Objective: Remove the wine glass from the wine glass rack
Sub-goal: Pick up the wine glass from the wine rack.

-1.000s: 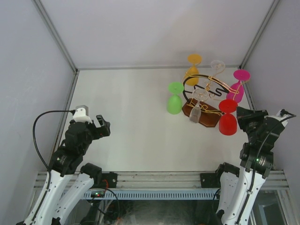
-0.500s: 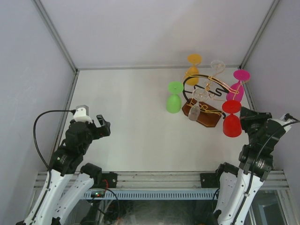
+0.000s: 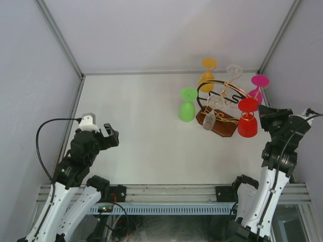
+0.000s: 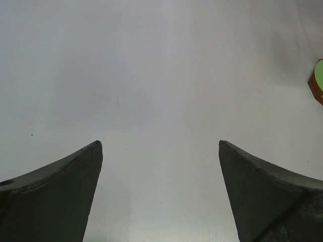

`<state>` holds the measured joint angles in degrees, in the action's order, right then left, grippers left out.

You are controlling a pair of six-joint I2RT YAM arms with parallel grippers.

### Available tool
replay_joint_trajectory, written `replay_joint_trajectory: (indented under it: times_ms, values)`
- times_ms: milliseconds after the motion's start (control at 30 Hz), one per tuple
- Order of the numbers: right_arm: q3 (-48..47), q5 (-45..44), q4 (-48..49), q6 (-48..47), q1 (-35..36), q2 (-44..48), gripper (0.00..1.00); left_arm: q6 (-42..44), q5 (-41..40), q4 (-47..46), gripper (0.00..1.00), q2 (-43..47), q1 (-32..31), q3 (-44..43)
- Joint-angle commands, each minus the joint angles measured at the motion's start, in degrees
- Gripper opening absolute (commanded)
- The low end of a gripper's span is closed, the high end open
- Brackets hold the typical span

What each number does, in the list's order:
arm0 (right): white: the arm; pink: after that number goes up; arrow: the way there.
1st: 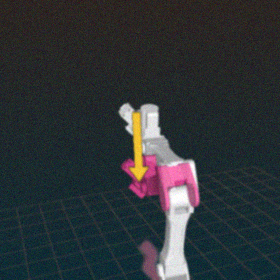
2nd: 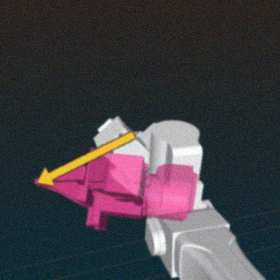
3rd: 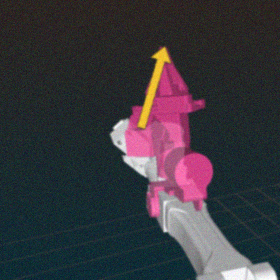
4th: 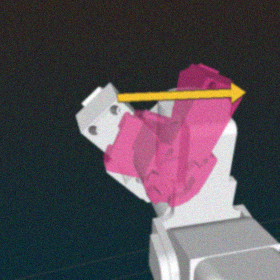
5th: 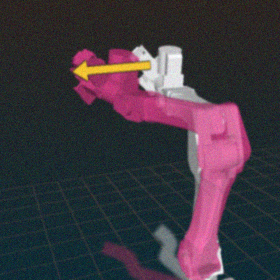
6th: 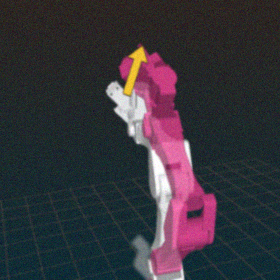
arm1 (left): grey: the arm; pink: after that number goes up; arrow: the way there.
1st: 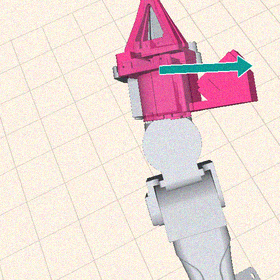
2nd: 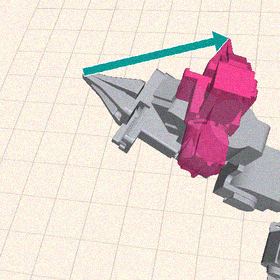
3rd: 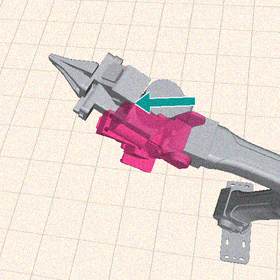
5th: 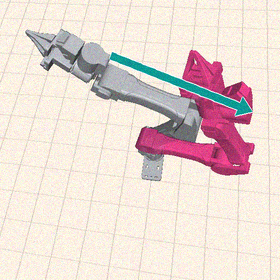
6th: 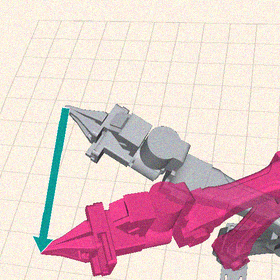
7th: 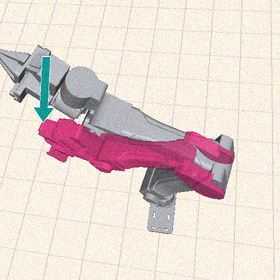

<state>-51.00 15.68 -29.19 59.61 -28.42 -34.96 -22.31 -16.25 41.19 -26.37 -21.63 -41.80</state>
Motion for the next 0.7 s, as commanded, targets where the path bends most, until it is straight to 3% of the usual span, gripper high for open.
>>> replay_joint_trajectory:
  times_ms: [0, 133, 667]
  values:
    - [-0.9, 9.6, 5.9, -0.7, -0.2, -3.4, 0.0, 0.4, -0.2, -2.1, 1.0, -0.3, -0.2, 0.0]
    - [-2.9, 16.6, 4.2, -3.8, 0.0, -6.7, 0.0, 0.4, -0.1, -2.1, 1.0, -0.5, -0.3, 0.0]
    - [-7.0, 27.3, -8.7, -15.1, 0.7, -4.3, 0.0, 0.1, 0.5, -2.2, 1.0, -0.5, -0.3, 0.2]
